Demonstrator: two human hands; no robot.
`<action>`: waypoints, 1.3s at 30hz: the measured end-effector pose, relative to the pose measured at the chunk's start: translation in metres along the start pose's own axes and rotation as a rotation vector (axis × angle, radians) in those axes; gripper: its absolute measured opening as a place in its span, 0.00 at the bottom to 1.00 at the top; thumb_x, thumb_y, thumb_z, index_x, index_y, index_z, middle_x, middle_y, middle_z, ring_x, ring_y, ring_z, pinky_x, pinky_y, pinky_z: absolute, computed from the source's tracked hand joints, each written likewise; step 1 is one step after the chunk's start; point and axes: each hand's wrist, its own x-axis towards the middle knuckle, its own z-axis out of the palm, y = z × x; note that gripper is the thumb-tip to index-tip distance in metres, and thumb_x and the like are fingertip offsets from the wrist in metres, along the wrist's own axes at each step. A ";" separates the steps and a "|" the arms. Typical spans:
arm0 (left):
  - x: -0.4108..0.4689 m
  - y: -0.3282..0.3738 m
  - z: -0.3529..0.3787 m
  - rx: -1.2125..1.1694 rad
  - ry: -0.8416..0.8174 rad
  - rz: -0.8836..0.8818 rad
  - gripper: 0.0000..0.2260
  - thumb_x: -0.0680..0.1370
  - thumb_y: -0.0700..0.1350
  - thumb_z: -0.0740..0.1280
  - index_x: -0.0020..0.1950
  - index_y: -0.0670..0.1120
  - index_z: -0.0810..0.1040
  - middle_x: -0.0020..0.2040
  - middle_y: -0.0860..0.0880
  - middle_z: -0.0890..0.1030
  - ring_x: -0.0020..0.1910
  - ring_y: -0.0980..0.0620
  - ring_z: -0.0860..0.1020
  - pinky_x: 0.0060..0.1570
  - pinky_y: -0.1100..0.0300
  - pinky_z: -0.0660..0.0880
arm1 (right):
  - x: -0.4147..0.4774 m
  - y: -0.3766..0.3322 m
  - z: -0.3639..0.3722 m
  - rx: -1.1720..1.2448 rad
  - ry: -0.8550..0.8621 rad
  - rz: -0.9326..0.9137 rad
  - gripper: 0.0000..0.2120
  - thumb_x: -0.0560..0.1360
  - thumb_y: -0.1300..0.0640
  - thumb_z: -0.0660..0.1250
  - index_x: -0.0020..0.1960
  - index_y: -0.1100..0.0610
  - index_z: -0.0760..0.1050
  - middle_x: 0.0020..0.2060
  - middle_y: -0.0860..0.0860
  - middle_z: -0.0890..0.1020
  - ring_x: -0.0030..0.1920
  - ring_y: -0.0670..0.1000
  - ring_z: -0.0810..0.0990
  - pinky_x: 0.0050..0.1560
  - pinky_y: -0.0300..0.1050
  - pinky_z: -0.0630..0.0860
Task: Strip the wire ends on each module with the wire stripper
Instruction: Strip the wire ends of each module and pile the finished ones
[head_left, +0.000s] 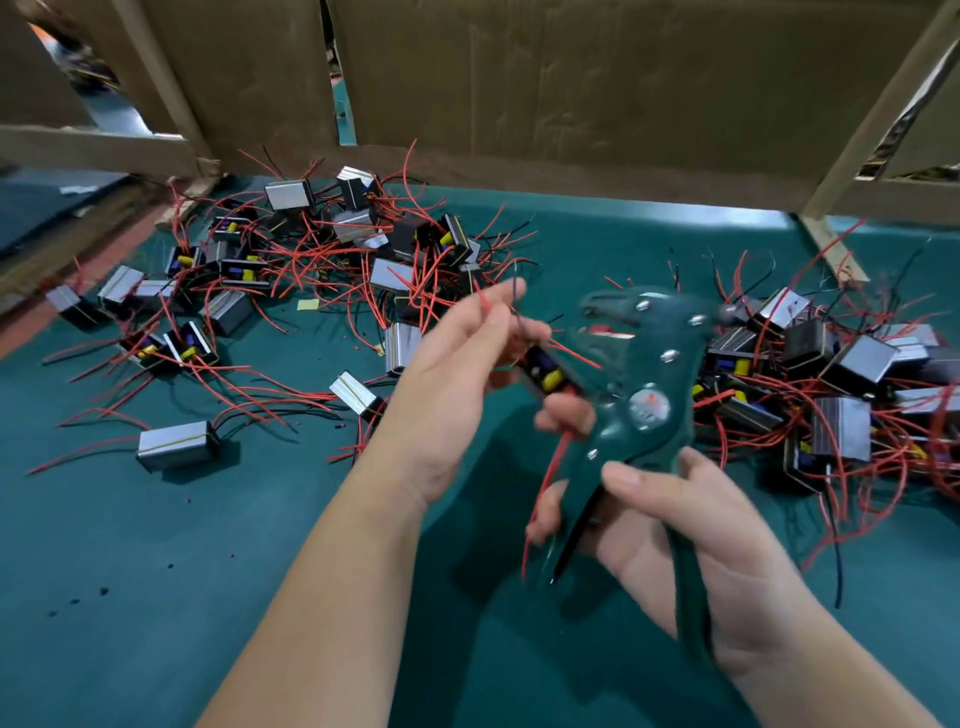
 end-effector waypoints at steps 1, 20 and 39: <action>0.002 0.002 -0.004 0.000 0.045 0.043 0.09 0.80 0.46 0.59 0.58 0.51 0.76 0.44 0.53 0.83 0.44 0.53 0.78 0.46 0.60 0.71 | 0.001 -0.004 -0.002 0.006 0.039 -0.062 0.33 0.58 0.56 0.81 0.60 0.66 0.76 0.57 0.61 0.79 0.36 0.61 0.78 0.42 0.59 0.76; 0.014 -0.010 -0.050 1.346 0.620 -0.079 0.15 0.75 0.61 0.63 0.40 0.50 0.78 0.41 0.51 0.79 0.49 0.44 0.73 0.54 0.51 0.57 | 0.005 -0.013 -0.028 -0.144 0.442 -0.317 0.17 0.74 0.65 0.58 0.60 0.56 0.75 0.43 0.52 0.77 0.36 0.57 0.80 0.42 0.54 0.80; -0.013 0.024 -0.003 -0.183 0.013 0.103 0.06 0.74 0.43 0.64 0.51 0.49 0.72 0.31 0.51 0.77 0.26 0.51 0.77 0.25 0.59 0.75 | 0.002 -0.015 -0.014 -0.018 0.197 -0.205 0.33 0.62 0.60 0.71 0.65 0.68 0.70 0.48 0.62 0.76 0.38 0.63 0.78 0.46 0.62 0.77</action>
